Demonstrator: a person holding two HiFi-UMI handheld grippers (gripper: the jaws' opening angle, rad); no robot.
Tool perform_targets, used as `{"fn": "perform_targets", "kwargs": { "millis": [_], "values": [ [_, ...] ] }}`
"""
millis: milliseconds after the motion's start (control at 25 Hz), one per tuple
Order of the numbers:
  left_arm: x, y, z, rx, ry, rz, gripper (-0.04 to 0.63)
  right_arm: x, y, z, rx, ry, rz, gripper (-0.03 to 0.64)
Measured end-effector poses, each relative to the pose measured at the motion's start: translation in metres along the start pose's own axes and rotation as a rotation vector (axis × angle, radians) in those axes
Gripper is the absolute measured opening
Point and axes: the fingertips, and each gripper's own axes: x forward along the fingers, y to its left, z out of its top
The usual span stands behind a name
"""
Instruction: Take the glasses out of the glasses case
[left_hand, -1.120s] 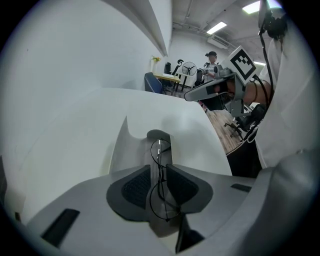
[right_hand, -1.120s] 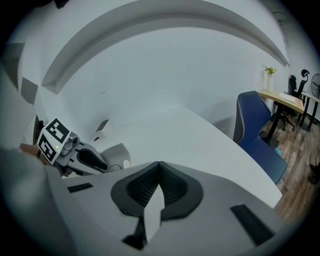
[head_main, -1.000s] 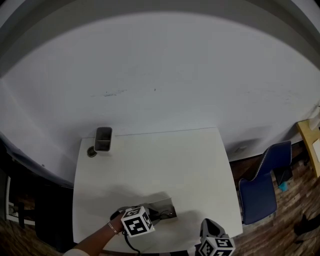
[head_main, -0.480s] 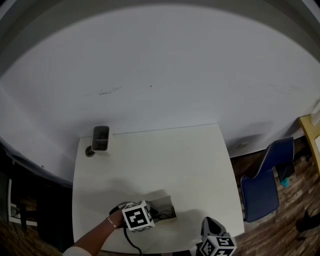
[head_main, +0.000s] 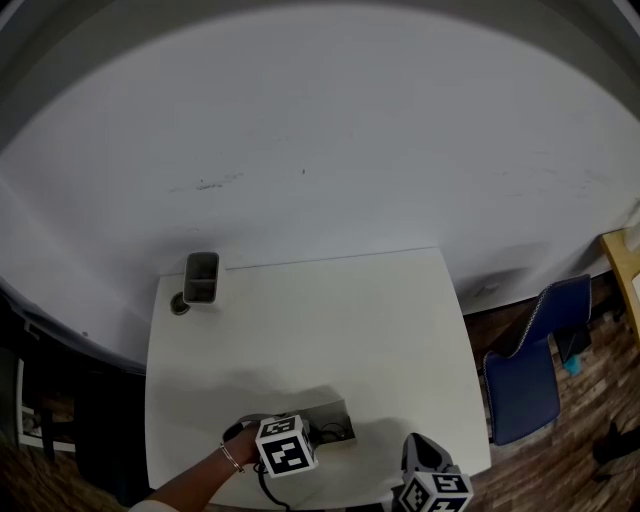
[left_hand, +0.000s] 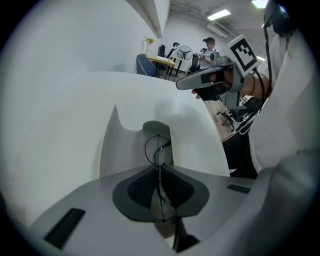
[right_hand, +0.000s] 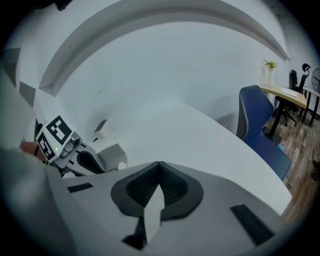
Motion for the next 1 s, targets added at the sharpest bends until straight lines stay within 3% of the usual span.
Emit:
{"fn": "perform_targets", "kwargs": {
  "millis": [320,680,1000],
  "values": [
    [0.000,0.000,0.001,-0.008,-0.015,-0.002,0.044,0.002,0.001,0.001,0.000,-0.001,-0.004,0.032],
    [-0.007,0.006,-0.001,-0.121,-0.113,0.012,0.025,-0.003,0.003,0.003,0.003,-0.010,-0.010,0.032],
    [-0.018,0.019,-0.004,-0.150,-0.169,0.110,0.023,-0.010,0.001,0.002,-0.004,-0.022,-0.017,0.032]
  ]
}}
